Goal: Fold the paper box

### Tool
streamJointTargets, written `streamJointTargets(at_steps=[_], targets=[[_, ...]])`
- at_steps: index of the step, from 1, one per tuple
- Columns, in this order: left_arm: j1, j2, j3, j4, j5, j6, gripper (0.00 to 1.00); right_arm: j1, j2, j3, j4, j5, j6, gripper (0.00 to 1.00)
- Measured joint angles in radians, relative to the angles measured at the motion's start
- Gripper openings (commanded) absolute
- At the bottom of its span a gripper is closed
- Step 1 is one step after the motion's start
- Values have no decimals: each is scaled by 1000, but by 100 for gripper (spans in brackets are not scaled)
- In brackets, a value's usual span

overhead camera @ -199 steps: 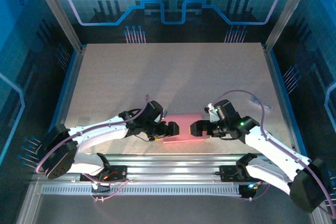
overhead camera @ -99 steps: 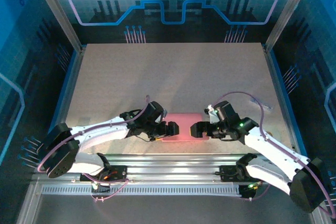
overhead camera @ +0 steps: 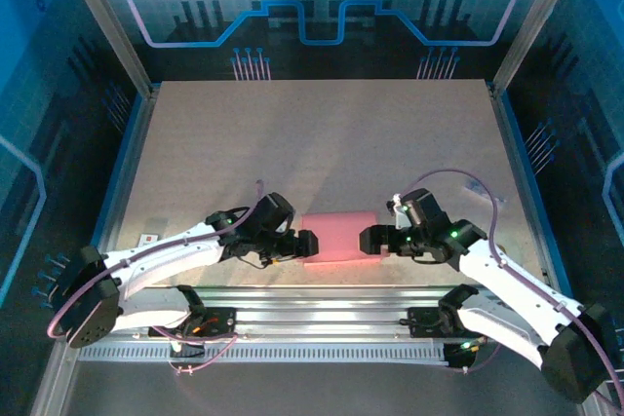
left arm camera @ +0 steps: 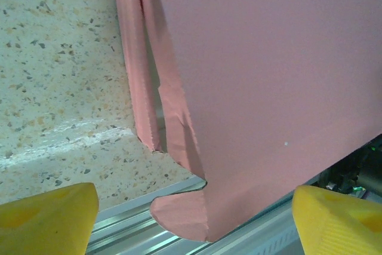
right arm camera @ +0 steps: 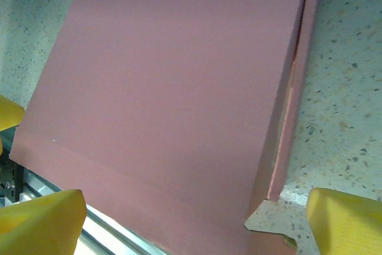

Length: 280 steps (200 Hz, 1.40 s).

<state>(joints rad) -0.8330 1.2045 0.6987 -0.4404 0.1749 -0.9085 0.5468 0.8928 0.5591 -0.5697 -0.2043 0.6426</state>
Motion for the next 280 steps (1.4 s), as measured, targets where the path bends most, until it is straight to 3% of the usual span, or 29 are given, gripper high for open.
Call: streamJointTargets(at_steps=[32, 115, 213, 280], targets=[[0, 39, 62, -50, 5, 42, 72, 0, -10, 31, -15, 14, -27, 74], [0, 270, 174, -82, 10, 132, 56, 0, 71, 38, -13, 10, -47, 50], [0, 287, 196, -62, 47, 128, 36, 0, 88, -8, 24, -5, -38, 33], [-1, 296, 179, -19, 64, 119, 33, 0, 89, -29, 43, -5, -32, 30]])
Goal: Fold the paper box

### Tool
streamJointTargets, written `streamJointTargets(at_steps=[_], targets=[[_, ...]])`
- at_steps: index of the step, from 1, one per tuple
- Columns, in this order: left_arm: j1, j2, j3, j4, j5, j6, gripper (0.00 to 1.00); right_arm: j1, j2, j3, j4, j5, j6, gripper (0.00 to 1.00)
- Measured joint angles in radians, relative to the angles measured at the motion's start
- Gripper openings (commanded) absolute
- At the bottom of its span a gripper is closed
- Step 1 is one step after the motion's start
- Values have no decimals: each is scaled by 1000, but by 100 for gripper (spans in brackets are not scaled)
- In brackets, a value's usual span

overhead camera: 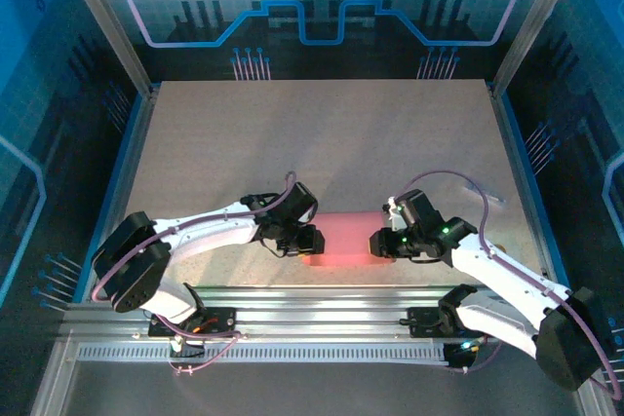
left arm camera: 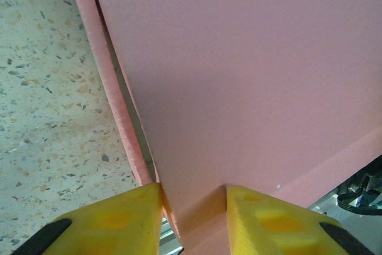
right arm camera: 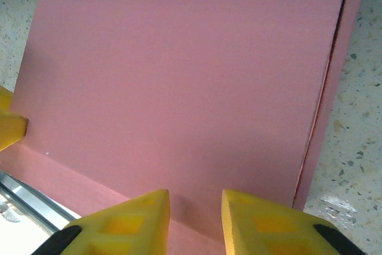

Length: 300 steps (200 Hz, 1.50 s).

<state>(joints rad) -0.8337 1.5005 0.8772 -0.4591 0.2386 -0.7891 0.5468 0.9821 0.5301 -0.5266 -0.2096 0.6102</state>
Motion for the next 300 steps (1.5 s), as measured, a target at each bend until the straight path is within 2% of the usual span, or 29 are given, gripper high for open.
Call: streamJointTargets(at_steps=[66, 114, 135, 171, 189, 207, 252, 300], targets=[[-3, 21, -23, 35, 5, -22, 30, 3, 10, -7, 8, 3, 3, 26], [-5, 24, -31, 38, 5, -23, 29, 26, 29, -7, 0, 50, -1, 24], [-5, 24, -32, 38, 5, -23, 37, 38, 35, -7, -4, 69, -1, 26], [-5, -2, -37, 26, 1, -21, 40, 43, 36, 2, -18, 79, -8, 26], [-6, -53, -37, 13, -7, -15, 47, 43, 35, 24, -35, 79, -13, 27], [-7, -109, -37, 8, -6, 3, 52, 43, 24, 52, -43, 70, -20, 30], [-23, -128, -37, 32, 8, 14, 53, 43, 8, 78, -18, -24, -26, 36], [-30, -19, -36, 119, 25, 2, 56, 29, 16, 48, 65, -105, 15, 58]])
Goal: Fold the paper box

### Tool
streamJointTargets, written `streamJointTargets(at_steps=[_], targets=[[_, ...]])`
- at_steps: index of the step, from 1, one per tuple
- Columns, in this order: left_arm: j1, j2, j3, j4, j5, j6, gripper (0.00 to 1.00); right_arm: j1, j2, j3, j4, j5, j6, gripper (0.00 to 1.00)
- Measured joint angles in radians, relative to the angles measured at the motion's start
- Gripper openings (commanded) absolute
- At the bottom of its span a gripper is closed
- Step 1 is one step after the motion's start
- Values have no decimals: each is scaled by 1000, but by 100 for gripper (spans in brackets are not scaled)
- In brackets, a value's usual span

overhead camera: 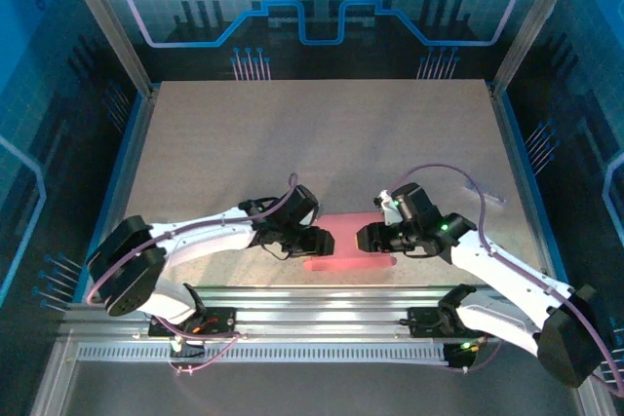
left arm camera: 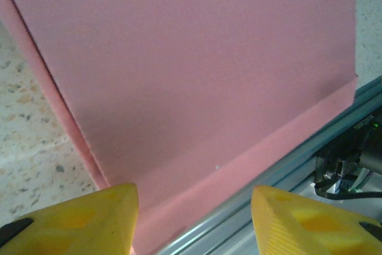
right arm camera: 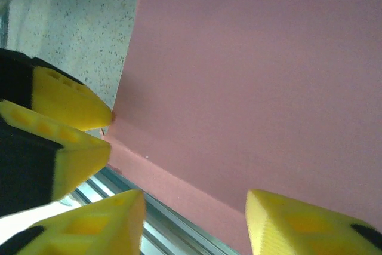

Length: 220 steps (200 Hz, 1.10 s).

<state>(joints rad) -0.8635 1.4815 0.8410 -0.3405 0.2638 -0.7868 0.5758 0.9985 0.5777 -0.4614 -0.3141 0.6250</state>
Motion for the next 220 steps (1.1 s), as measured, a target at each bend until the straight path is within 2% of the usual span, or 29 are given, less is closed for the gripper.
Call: streamJointTargets(at_steps=[27, 51, 106, 168, 220], targets=[[-2, 26, 0, 74, 20, -27, 60, -16, 13, -54, 45, -40, 23, 75], [-3, 38, 0, 126, 22, -46, 63, -26, 16, -68, 59, -66, 26, 82], [-6, 68, 0, 129, 14, -53, 72, -56, 48, -112, 105, -85, 26, 85], [-16, 82, 17, 102, -25, -52, 99, -62, 67, -129, 177, -116, 39, 89], [-8, 55, 20, 46, -69, -52, 99, -28, 83, -134, 231, -88, 94, 91]])
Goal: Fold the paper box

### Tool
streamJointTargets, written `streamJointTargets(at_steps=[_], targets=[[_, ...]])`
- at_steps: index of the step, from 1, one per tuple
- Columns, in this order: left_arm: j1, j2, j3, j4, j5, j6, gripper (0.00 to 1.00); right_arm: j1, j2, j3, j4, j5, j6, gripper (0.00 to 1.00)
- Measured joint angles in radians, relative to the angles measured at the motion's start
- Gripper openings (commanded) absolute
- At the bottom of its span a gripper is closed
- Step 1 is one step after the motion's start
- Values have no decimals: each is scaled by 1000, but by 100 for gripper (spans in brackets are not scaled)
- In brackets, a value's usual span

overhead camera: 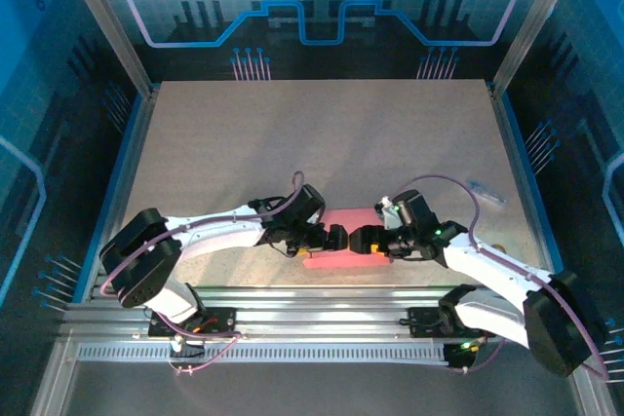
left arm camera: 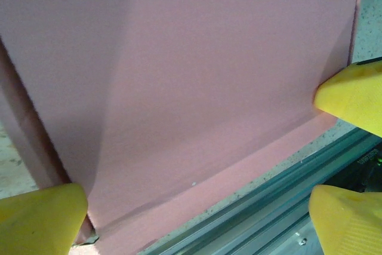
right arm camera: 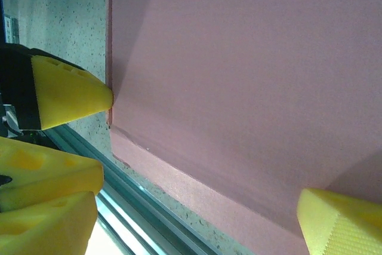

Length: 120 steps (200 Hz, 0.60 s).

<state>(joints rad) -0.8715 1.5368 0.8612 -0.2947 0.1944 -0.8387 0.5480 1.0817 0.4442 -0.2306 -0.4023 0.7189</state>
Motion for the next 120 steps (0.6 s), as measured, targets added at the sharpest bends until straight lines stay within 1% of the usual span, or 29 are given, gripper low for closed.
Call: streamJointTargets(at_steps=[35, 51, 67, 96, 120], targets=[[3, -70, -38, -52, -38, 7, 99, 98, 20, 31, 12, 85, 33, 93], [3, -114, -60, -67, -43, 10, 99, 129, 17, 40, 8, 97, 45, 94], [3, -161, -75, -67, -48, 10, 99, 140, -5, 50, 7, 101, 49, 100], [6, -250, -85, -57, -60, 7, 99, 145, -85, 69, -10, 119, 51, 100], [23, -309, -122, -27, -60, 6, 99, 150, -159, 92, -66, 178, 52, 100]])
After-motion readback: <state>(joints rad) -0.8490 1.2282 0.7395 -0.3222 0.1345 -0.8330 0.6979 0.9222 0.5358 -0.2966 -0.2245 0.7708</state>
